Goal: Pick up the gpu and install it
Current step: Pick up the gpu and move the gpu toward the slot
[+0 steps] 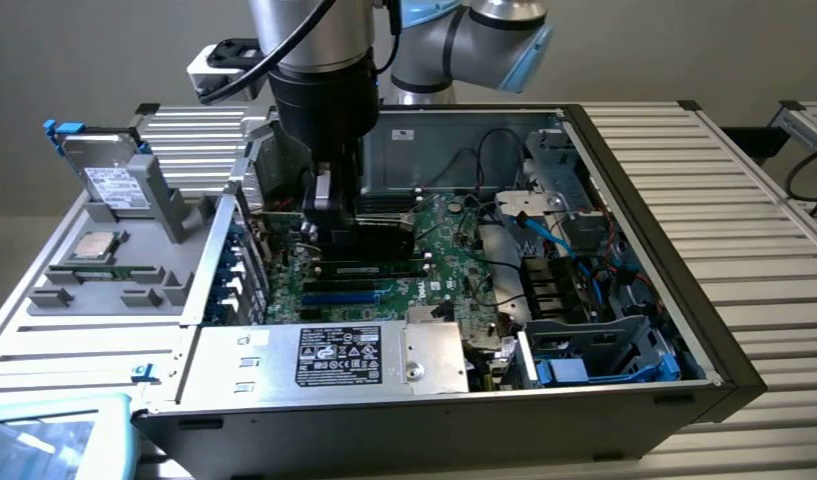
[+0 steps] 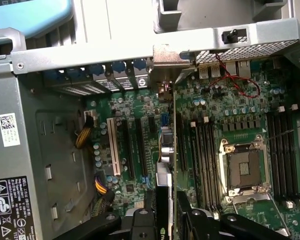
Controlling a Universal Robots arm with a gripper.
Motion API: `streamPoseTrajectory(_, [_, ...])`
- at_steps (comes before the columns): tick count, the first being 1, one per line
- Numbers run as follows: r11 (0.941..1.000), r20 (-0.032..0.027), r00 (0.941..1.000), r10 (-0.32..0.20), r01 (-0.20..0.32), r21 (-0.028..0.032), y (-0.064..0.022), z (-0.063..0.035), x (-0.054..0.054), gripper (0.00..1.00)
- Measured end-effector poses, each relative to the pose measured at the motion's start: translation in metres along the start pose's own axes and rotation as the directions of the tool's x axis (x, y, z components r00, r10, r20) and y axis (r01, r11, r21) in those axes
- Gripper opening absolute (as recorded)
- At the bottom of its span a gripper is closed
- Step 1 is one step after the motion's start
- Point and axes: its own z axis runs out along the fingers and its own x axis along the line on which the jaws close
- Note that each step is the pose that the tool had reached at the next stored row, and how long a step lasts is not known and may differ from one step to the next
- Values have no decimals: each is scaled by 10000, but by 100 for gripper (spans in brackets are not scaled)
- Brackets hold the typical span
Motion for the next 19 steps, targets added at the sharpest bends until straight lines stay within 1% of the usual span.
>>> streamPoseTrajectory(1, [10000, -22, 10000, -1, 1, -9, 0, 1, 0, 27])
streamPoseTrajectory(3, [10000, -27, 10000, -24, 24, -51, 0, 6, 0, 27])
streamPoseTrajectory(5, [9999, -27, 10000, -88, 87, -70, 3, 27, -14, 27])
streamPoseTrajectory(7, [9998, -22, 9998, -189, 188, -82, 3, 39, -20, 27])
streamPoseTrajectory(11, [9997, -23, 9998, -222, 222, -92, 5, 51, -21, 27])
streamPoseTrajectory(16, [9995, -9, 9996, -300, 300, -108, 8, 135, -19, 27])
streamPoseTrajectory(19, [9994, 13, 9995, -324, 324, -141, 9, 175, -18, 27])
